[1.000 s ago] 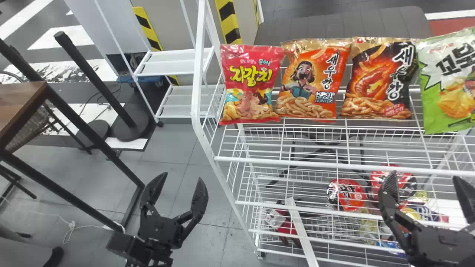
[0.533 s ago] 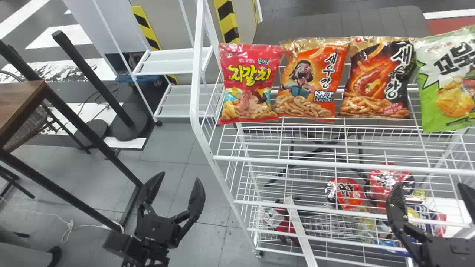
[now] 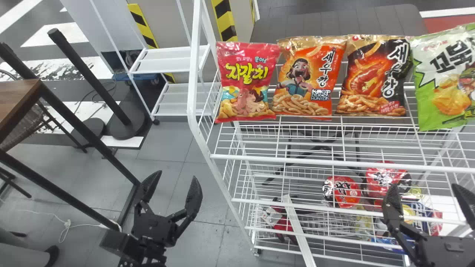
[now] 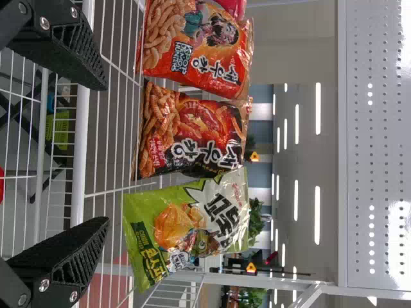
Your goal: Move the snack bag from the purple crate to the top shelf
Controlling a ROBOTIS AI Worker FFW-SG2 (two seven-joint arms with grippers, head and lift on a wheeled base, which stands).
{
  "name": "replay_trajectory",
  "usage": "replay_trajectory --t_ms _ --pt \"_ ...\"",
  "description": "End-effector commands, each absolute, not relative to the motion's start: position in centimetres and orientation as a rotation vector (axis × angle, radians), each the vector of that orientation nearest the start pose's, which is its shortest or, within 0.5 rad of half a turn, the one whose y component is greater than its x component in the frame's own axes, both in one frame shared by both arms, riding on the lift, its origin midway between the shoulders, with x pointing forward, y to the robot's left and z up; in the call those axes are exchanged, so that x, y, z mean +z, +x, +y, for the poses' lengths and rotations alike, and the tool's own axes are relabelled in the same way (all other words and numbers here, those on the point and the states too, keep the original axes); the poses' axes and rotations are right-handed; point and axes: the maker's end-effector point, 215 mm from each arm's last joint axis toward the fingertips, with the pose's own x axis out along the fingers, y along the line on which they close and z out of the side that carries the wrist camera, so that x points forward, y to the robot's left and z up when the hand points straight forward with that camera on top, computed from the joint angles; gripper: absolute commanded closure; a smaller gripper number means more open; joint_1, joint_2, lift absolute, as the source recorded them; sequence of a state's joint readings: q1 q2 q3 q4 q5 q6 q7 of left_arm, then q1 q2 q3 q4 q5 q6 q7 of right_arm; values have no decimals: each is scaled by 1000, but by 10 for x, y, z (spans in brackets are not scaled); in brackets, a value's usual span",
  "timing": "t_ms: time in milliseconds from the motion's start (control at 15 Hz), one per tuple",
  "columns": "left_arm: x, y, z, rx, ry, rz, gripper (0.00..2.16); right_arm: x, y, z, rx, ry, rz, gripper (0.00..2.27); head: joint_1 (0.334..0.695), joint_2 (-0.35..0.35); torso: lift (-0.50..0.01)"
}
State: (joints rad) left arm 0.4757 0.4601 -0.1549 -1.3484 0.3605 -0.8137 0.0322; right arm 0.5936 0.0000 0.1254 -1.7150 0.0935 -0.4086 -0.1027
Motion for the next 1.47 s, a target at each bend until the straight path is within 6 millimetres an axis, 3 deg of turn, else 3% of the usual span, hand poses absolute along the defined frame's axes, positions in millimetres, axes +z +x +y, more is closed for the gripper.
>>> replay_trajectory --t_ms 0,1400 --pt "-437 375 337 -80 60 -73 130 -428 376 -168 42 -17 34 90 695 252 0" --pt "-439 374 335 -76 52 -71 130 -431 373 -164 50 -13 32 87 695 257 0"
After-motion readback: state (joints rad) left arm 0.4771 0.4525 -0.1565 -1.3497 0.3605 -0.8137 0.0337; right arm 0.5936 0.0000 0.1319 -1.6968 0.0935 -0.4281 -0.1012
